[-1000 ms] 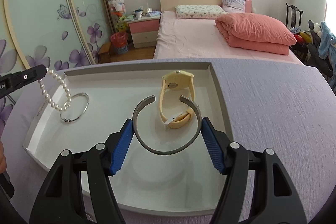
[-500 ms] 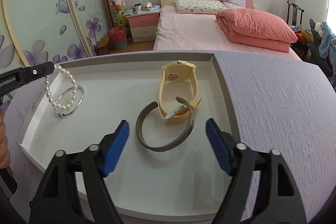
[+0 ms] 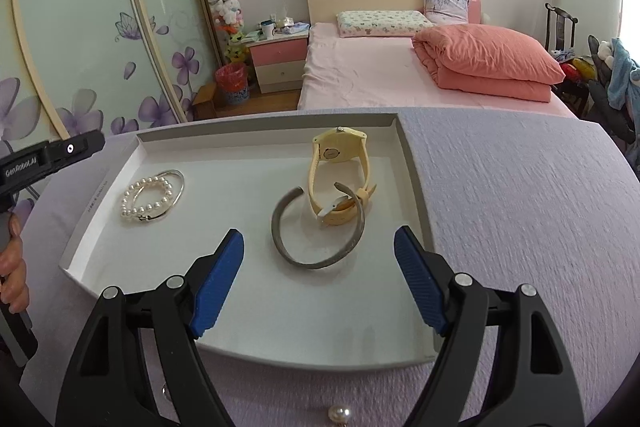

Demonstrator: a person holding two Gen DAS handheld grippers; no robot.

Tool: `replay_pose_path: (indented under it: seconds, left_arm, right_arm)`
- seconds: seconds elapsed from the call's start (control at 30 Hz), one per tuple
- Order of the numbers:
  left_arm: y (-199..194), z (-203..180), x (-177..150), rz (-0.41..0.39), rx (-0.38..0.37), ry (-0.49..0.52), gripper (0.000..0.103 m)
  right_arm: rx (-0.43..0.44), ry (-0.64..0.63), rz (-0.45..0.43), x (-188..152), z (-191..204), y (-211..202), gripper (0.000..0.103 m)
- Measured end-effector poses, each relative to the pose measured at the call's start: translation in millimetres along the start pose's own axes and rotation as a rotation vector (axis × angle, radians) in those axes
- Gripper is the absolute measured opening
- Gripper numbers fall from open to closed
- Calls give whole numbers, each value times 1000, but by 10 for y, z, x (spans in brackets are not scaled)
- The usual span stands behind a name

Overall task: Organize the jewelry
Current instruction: 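Carry the cuff and pearl bracelet into the tray and open both grippers, then move both grippers back toward the remaining jewelry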

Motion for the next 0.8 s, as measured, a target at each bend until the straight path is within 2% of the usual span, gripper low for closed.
replay_pose_path:
  seconds: [0.4,0.57,0.8]
  left_arm:
    - [-770,170,-507,-45,35,17,41]
    - [-1057,156,-876,-50,47,47,52]
    - [-1256,76,-1374,-31,38,58,58]
  right_arm:
    - [9,-11,-63,-235,58,-549,79]
    - [34,-7,-58,-506,98,-747,79]
    - [60,-26,-36,-907,196,-909,79]
Point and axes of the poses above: each gripper's, at about its wrist camera, not at the fingertips, and y roughly the way its jaws point, z to its left, x to its top, the point moved 3 cm from there along y, roughly the way its jaws point, and after that the axes turned 2 degrees about y, right-handed, at the moved point
